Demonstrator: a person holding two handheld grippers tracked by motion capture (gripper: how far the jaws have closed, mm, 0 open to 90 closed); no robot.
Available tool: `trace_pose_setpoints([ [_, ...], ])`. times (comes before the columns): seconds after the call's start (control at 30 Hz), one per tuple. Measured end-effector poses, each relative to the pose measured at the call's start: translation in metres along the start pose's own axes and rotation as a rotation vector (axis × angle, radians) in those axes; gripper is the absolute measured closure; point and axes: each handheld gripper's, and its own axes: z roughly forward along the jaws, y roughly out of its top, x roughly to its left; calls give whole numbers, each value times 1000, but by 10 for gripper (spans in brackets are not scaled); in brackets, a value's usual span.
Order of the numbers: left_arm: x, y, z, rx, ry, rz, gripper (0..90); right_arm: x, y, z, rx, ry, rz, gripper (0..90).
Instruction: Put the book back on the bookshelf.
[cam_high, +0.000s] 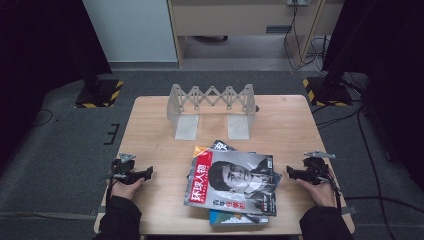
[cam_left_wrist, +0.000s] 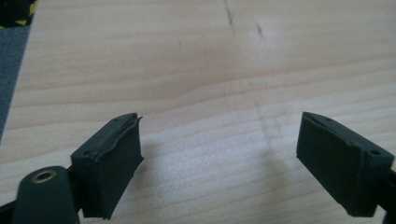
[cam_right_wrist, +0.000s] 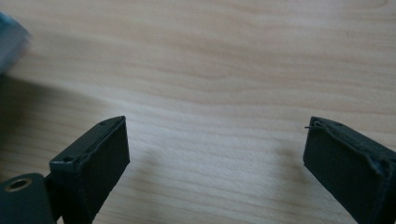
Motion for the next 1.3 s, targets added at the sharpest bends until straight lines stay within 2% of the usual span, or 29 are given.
trace_pose_setpoints([
  [0.1, -3, 3, -6, -21, -22, -16, 140, 2, 3, -7, -26, 11, 39, 81],
  [0.17, -8, 5, -12, -38, -39, -29, 144, 4, 7, -15, -63, 6, 57, 76],
  [0.3, -15, 8, -19, -53, -67, -15, 152, 6, 11, -22, -80, 6, 78, 67],
  [0.57, -20, 12, -28, -88, -81, -18, 147, 11, 18, -35, -121, 5, 91, 59],
  [0.7, -24, 13, -34, -104, -112, -32, 148, 14, 21, -40, -136, 20, 104, 60],
  [0.87, -31, 15, -39, -118, -144, -29, 156, 18, 24, -47, -154, 45, 88, 58],
  [1.13, -44, 16, -44, -124, -196, -4, 176, 28, 27, -58, -179, 95, 90, 66],
  [1.27, -49, 16, -46, -125, -213, 2, 176, 34, 28, -60, -176, 109, 71, 70],
  [1.3, -51, 16, -47, -126, -218, 6, 176, 39, 29, -60, -173, 117, 53, 74],
])
